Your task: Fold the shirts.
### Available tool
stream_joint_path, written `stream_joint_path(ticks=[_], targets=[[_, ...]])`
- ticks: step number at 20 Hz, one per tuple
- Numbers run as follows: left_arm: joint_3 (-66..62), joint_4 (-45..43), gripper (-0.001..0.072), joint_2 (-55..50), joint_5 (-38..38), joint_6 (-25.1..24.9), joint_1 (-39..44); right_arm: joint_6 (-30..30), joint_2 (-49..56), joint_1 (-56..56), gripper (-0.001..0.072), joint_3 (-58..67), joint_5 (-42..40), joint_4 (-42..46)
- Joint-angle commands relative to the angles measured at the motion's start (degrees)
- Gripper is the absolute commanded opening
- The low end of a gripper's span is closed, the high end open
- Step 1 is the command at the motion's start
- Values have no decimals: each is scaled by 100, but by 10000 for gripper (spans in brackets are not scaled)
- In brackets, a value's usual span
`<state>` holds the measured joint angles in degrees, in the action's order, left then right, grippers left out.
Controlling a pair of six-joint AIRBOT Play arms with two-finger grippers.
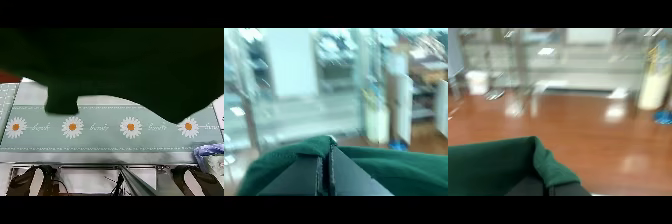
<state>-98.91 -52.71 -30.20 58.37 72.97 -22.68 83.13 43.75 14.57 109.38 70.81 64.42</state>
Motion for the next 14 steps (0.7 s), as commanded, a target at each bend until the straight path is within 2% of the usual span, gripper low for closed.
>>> stream_joint_path(ticks=[1, 5, 7, 9, 12, 14], targets=[[-46, -636, 25, 680, 479, 745, -4, 352, -31, 13, 15, 780, 922, 514], [-208, -800, 25, 745, 2704, 748, -15, 372, -186, 13, 15, 817, 2566, 894], [-264, -861, 25, 728, 3296, 745, -68, 295, -188, 13, 15, 815, 3442, 1126], [-267, -820, 26, 612, 3665, 748, -140, 367, -177, -66, 14, 761, 3543, 1161], [-251, -522, 25, -2, 4699, 883, -236, 376, 24, -81, 13, 267, 3550, 1285], [-17, -378, 25, -420, 4699, 979, -247, 280, 269, -81, 14, -579, 3543, 1163]])
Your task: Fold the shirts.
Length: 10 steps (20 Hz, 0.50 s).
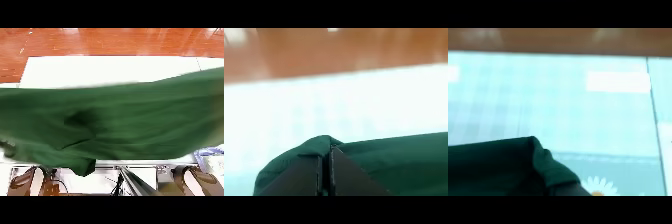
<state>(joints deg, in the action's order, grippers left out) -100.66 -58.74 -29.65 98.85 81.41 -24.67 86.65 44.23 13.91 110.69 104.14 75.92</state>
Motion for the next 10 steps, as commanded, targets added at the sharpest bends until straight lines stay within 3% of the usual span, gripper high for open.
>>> stream_joint_path(ticks=[1, 5, 10], targets=[[363, 238, 25, -688, 595, 138, -48, -146, 385, -15, 14, -1150, 175, 68], [1438, 544, 25, -1631, -584, -175, 205, -264, 1617, -92, 14, -1928, -566, -46], [1773, 420, 25, -3440, -2330, -382, 1340, -330, 3171, -708, 14, -1928, -2640, -35]])
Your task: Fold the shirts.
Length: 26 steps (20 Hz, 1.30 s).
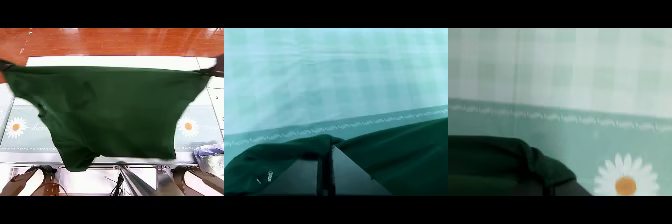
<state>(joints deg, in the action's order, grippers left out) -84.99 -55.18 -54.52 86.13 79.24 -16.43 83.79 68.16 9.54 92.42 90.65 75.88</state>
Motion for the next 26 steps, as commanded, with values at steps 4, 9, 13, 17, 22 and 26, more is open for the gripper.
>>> stream_joint_path(ticks=[4, 9, 13, 17, 22, 26], targets=[[205, 63, 26, -2216, -2653, -382, 1012, 208, 1513, -326, 14, -101, -3530, -72], [205, 66, 27, -3314, -4186, -411, 1569, 280, 2402, -323, 14, -101, -4638, -76], [205, 59, 27, -3980, -4750, -514, 1899, 293, 3016, -317, 14, -101, -4946, -76], [190, -343, 27, -4107, -3908, -678, 1788, 249, 3115, -275, 14, -98, -4083, -70], [136, -398, 26, -4030, -2039, -592, 1333, -22, 2900, -31, 14, -101, -2173, -2], [136, -400, 26, -4312, -1829, -409, 1394, -2, 3191, -35, 14, -101, -1550, 15]])
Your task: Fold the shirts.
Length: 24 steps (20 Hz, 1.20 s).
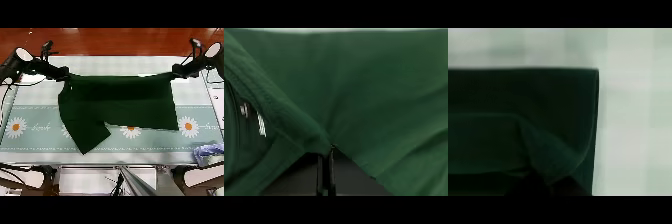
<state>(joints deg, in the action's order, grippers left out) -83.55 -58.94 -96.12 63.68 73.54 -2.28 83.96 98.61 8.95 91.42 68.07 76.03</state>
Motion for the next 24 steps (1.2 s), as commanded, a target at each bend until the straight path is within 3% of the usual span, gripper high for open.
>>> stream_joint_path(ticks=[1, 2, 3, 5, 7, 11, 13, 15, 17, 19, 24], targets=[[-11, -13, 26, -201, 407, 260, -20, -20, 195, 24, 15, 0, 715, -2], [-11, 46, 30, -236, 407, 258, -20, -20, 205, 24, 14, 0, 693, -24], [-11, 116, 78, -243, 411, 258, -20, -20, 199, 24, 20, 0, 671, -122], [-68, 127, 333, -223, 610, 227, -37, -105, 131, 44, 245, 2, 811, -205], [-308, 11, 341, -219, 1172, 168, -151, -393, -107, 105, 270, 2, 1196, -111], [-544, -133, 341, 46, 2594, 367, -654, -260, -852, 420, 268, -11, 2450, 704], [-291, -155, 341, 361, 3051, 341, -863, -262, -1285, 673, 272, -337, 2516, 1106], [452, -175, 341, 879, 2990, 214, -1045, -291, -1663, 1082, 469, -1034, 2345, 953], [1438, -175, 348, 1429, 2822, 188, -1224, -575, -1917, 1528, 486, -1788, 1987, 190], [2527, -175, 582, 1943, 2693, 164, -1456, -918, -2022, 1847, 485, -2284, 1683, -546], [3998, 184, 585, 2422, 1965, 35, -1613, -1191, -2026, 1987, 485, -2428, 1432, -1318]])
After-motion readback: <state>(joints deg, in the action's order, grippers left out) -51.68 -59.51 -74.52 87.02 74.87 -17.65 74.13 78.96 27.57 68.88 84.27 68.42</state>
